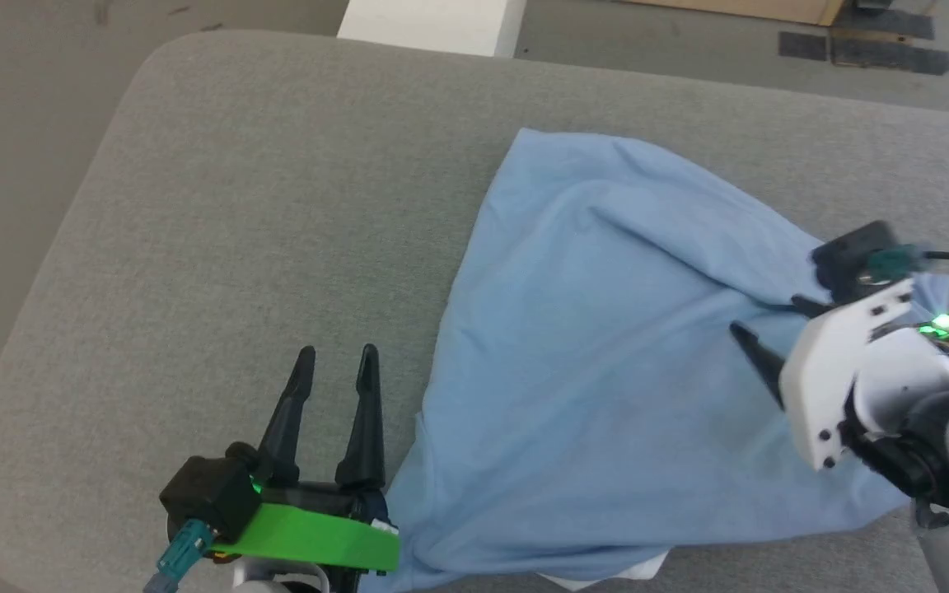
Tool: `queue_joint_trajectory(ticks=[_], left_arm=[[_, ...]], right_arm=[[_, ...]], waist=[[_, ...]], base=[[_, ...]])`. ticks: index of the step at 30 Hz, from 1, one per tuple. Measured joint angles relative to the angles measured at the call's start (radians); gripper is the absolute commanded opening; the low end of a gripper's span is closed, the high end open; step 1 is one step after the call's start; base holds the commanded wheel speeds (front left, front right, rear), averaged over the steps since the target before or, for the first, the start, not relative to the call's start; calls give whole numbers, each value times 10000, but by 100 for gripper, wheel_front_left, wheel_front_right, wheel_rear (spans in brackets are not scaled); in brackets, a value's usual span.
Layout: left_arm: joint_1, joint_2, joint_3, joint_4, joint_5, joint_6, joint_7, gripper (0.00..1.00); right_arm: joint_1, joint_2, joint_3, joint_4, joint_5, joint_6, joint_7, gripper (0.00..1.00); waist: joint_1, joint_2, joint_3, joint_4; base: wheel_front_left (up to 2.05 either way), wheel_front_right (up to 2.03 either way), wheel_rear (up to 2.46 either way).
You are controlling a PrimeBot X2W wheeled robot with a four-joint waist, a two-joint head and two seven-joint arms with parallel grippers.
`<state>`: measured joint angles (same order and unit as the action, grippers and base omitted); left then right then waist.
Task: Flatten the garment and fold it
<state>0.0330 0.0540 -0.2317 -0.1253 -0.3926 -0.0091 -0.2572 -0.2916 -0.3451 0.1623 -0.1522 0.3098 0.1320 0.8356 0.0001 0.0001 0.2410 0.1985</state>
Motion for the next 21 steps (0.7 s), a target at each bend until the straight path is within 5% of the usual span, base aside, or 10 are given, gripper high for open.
queue_joint_trajectory(ticks=[5,10,11,13,21], left_arm=[[-153,-6,-234,125,-192,33,0,100],[-238,-6,-397,205,-215,104,0,100],[-262,-6,-424,215,-215,102,0,100],[-317,-6,-456,259,-215,102,0,100],[-327,-6,-420,255,-217,104,0,100]], right_arm=[[-483,-700,1739,640,535,2,1695,100],[-522,-470,2040,2023,575,2,1649,100],[-566,-445,2008,2182,525,4,1538,61],[-638,-357,1898,2452,462,6,1118,0],[-1169,-209,968,2401,602,6,-174,0]], waist=[[0,-1,256,419],[0,0,394,719],[0,0,411,758],[0,0,431,846],[0,0,390,868]], base=[[0,0,0],[0,0,0],[0,0,0],[0,0,0],[0,0,0]])
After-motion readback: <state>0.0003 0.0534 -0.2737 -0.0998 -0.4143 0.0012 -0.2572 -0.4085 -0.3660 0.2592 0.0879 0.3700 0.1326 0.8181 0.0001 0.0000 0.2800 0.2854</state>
